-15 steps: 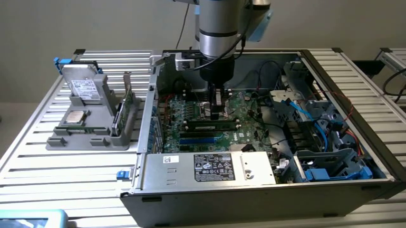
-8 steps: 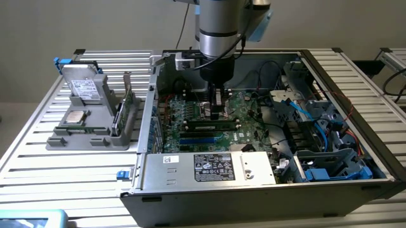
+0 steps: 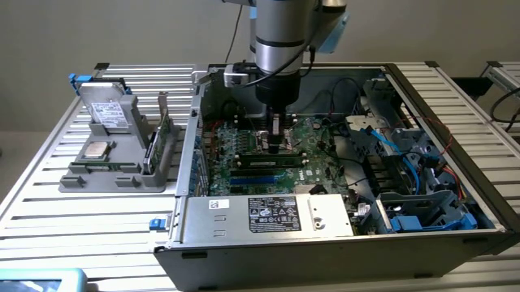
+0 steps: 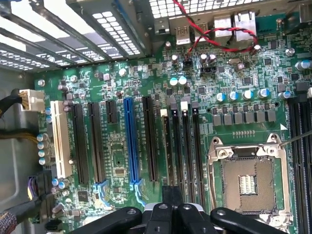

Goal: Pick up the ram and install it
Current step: 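Press down the ram until it locks into place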

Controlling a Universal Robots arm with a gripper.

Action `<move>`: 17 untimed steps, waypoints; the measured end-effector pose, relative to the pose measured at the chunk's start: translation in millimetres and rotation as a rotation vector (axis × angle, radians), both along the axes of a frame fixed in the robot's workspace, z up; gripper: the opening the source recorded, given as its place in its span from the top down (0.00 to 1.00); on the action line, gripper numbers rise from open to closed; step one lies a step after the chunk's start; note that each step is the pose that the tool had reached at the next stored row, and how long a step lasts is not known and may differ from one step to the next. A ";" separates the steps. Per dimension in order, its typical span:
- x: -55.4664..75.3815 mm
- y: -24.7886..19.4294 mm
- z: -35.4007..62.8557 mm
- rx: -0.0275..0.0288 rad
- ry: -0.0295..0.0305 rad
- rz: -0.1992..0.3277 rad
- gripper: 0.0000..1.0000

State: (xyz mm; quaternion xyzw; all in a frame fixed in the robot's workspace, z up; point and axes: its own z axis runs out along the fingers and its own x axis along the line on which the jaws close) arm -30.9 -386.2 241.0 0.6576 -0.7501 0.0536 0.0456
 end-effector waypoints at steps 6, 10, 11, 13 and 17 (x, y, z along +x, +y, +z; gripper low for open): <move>0.1 0.0 -0.2 0.0019 0.0000 -0.088 0.89; 0.0 0.0 -0.3 0.0082 -0.0050 -0.120 0.89; 0.0 0.0 -0.3 0.0101 -0.0066 -0.130 0.89; 0.1 0.1 -0.4 0.0114 -0.0089 -0.151 0.89; 0.0 0.0 -0.3 0.0120 -0.0119 -0.200 0.89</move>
